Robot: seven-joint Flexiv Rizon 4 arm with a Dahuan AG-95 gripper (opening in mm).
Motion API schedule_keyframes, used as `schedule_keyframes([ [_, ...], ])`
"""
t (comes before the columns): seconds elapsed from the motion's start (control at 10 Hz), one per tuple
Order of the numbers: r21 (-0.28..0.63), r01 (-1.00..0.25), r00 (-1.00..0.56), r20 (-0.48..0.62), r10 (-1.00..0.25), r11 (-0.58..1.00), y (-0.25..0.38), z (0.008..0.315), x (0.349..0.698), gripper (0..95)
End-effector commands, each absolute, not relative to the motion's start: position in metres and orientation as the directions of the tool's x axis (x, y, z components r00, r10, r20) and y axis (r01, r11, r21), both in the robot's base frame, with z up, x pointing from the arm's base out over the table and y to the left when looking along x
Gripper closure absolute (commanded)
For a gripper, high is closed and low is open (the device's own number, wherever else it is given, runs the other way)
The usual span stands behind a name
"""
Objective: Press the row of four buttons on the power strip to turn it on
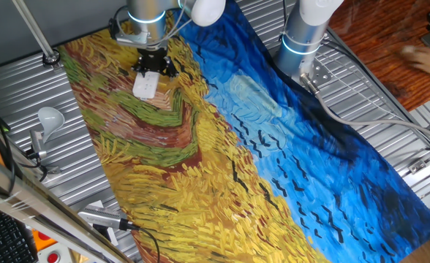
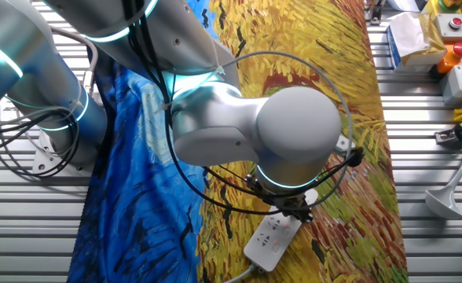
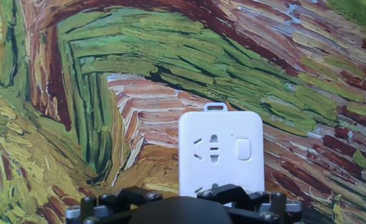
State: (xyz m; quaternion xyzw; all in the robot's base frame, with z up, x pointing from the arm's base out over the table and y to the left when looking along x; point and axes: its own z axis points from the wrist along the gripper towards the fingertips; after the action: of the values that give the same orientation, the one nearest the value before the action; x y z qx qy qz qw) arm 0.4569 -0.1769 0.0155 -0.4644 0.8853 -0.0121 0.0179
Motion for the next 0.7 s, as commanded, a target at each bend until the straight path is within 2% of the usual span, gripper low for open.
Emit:
schedule_keyframes([
  [0.1, -0.034, -0.818, -0.574, -0.017, -0.819, 0.574, -0.176, 0.022, 0.455, 0.0],
  [0.7, -0.03, -0.806, -0.591, -0.022, -0.806, 0.592, -0.173, 0.033, 0.451, 0.0],
])
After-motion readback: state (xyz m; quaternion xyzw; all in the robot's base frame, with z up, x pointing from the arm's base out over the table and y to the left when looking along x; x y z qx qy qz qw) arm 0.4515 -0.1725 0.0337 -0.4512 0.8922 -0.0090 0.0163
